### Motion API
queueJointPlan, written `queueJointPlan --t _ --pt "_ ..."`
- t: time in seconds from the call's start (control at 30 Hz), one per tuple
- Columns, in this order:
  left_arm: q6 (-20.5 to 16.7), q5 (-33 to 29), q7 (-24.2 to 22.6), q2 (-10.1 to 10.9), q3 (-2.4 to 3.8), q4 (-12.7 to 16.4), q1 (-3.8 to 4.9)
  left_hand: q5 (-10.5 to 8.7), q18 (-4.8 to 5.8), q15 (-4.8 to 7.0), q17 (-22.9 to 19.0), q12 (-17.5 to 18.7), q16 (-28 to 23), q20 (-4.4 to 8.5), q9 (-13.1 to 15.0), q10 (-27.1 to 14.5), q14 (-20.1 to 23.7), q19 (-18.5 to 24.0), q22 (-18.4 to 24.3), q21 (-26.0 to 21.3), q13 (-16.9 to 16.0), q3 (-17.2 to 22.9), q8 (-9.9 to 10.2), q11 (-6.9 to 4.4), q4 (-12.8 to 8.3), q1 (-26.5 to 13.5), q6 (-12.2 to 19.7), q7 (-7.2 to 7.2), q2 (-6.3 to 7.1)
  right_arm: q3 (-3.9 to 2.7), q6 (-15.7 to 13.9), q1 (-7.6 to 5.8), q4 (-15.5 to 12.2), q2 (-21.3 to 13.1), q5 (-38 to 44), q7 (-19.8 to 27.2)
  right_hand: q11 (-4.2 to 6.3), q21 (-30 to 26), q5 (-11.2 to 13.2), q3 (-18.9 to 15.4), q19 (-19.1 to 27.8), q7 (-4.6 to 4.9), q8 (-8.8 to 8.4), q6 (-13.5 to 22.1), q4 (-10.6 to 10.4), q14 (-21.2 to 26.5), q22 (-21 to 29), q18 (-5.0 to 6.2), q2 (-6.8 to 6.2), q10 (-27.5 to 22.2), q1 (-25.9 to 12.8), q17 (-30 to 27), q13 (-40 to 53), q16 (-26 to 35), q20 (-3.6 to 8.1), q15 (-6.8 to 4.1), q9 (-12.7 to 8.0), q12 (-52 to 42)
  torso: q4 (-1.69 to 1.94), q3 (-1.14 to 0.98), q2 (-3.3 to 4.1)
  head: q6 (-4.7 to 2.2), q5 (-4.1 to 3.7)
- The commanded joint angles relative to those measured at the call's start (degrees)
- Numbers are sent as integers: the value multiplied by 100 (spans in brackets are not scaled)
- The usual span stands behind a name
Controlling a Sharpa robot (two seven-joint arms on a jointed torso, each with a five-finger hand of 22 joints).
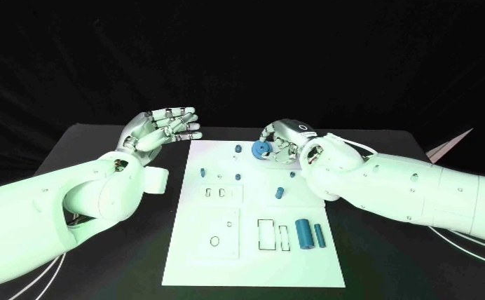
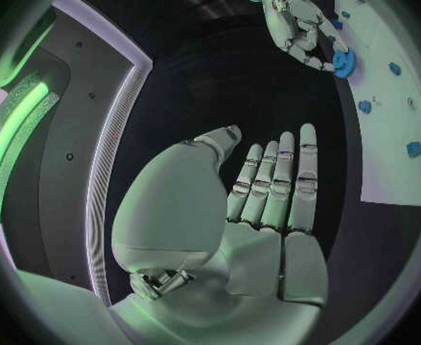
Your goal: Assemble the parts on the task board
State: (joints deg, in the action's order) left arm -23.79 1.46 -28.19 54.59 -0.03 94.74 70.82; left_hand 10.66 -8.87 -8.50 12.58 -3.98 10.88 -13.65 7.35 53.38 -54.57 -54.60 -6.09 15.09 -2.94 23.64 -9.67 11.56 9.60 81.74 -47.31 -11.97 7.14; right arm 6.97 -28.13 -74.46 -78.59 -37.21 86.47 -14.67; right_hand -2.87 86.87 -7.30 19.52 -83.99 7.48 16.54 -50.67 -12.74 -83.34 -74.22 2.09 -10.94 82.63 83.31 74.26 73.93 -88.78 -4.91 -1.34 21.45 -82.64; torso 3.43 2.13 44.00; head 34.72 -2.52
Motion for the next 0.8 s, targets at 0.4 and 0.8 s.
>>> queueJointPlan --t 0.4,0.8 --pt "17 3 3 -60 5 -6 7 92 -141 7 111 28 60 23 65 92 21 -138 -108 137 -75 161 -76 -47 -121 -32 -40 -156 65 12 -212 97 28 502 590 -237 48 150 -79 543 -511 -45 154 -415 85 -644 -1431 -161 18 177 -233 1473 880 -91 45 -25 208 -126 20 17 5 -15 44" --pt "19 4 7 -100 5 -20 7 92 -141 7 111 28 60 23 65 92 21 -138 -108 137 -75 161 -76 -47 -121 -32 -40 -156 65 23 -154 229 339 886 659 -318 49 152 -78 575 -512 -45 148 -421 115 -644 -1433 -162 3 176 -249 1471 880 -91 47 -27 209 -123 20 13 5 15 86"
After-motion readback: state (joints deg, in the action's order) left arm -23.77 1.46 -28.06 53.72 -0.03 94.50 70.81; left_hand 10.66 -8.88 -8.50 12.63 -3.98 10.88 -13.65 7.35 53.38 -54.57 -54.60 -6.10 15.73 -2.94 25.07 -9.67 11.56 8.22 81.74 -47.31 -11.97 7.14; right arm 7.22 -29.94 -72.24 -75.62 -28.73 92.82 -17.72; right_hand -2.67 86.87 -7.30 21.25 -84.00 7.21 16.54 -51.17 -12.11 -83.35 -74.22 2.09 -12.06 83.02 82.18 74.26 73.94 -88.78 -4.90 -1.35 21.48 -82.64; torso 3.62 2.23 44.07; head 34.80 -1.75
